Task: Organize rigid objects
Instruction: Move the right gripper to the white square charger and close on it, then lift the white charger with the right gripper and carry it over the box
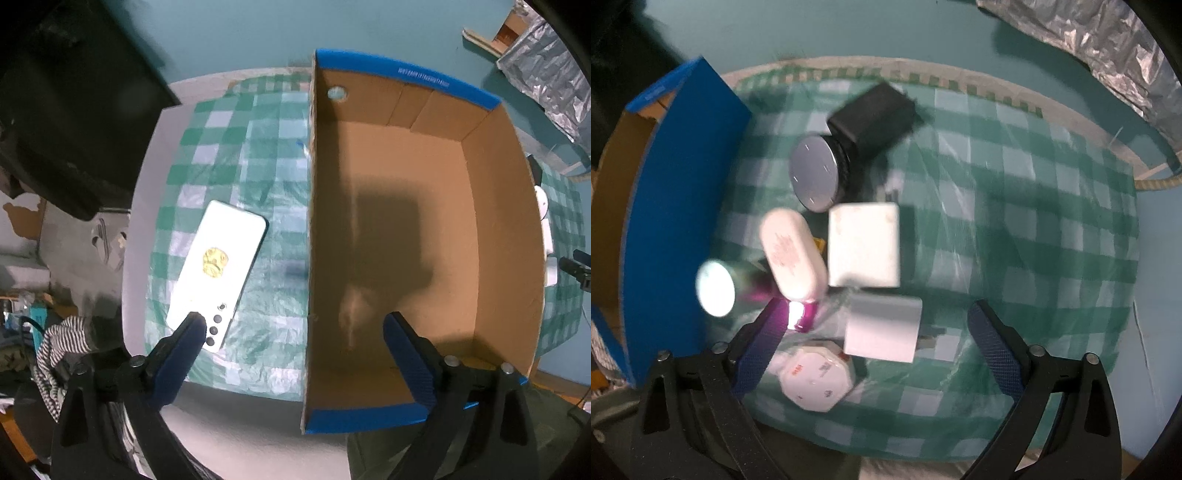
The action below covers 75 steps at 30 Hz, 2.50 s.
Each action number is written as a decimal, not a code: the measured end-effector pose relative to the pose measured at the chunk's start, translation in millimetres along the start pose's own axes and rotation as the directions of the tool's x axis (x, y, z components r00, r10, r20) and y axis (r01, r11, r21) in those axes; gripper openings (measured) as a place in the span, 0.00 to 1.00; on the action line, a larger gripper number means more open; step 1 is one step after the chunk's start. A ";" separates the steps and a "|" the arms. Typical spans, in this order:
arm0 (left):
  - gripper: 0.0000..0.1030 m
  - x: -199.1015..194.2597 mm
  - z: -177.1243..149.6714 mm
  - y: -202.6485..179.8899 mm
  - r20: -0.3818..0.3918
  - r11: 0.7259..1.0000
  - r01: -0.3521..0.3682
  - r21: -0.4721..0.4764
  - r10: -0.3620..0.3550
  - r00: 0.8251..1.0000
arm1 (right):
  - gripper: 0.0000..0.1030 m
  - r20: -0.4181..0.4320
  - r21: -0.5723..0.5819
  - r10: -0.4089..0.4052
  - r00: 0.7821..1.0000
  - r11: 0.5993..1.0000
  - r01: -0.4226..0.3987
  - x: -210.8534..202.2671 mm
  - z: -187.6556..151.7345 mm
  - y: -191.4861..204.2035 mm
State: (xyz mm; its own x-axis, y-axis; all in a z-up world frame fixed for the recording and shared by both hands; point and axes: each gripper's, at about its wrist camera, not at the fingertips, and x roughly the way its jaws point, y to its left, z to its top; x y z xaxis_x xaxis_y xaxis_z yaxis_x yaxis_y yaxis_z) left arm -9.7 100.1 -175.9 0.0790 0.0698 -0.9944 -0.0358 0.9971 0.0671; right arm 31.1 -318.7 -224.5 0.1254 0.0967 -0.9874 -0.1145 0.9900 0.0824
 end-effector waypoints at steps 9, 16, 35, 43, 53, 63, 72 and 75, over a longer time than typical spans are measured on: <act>0.74 24.8 -9.2 -2.1 -0.045 1.000 0.003 0.023 -0.002 0.999 | 0.83 -0.059 0.007 -0.009 0.998 1.000 0.010 29.5 -8.9 -5.4; 0.58 36.5 -11.2 -1.8 -0.073 1.000 0.017 0.003 -0.017 0.997 | 0.73 -0.069 -0.005 -0.009 0.998 1.000 0.009 44.5 -6.7 -5.2; 0.15 46.6 -13.8 -2.7 -0.124 0.998 0.048 0.050 -0.042 0.991 | 0.48 -0.073 -0.004 -0.012 0.997 1.000 0.012 57.3 -0.9 -4.7; 0.16 45.7 -12.5 -0.2 -0.128 0.998 0.049 0.048 -0.043 0.991 | 0.48 -0.072 0.003 -0.012 0.997 1.000 0.012 38.5 -3.1 -2.8; 0.15 43.3 -14.2 -2.3 -0.110 0.997 0.055 0.058 -0.048 0.993 | 0.48 -0.024 -0.002 0.021 0.999 1.000 -0.021 -1.2 6.3 11.4; 0.15 40.8 -15.9 -9.9 -0.104 0.994 0.060 0.092 -0.051 0.993 | 0.48 0.022 -0.060 0.079 0.997 0.995 -0.077 -40.8 35.2 39.4; 0.15 43.6 -18.7 -14.6 -0.123 0.993 0.066 0.097 -0.054 0.991 | 0.48 0.052 -0.190 0.110 0.993 0.977 -0.099 -65.9 70.5 84.8; 0.15 45.7 -18.9 -14.2 -0.126 0.993 0.063 0.101 -0.050 0.991 | 0.48 0.061 -0.242 0.116 0.991 0.965 -0.098 -69.4 84.8 104.0</act>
State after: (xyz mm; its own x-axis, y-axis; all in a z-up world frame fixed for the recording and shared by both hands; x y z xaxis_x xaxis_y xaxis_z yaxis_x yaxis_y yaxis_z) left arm -24.5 88.5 -223.8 -0.0450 0.0155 -0.9989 0.0696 0.9975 0.0123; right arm 94.1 -213.7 -135.9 0.1708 0.2169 -0.9611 -0.3612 0.9214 0.1438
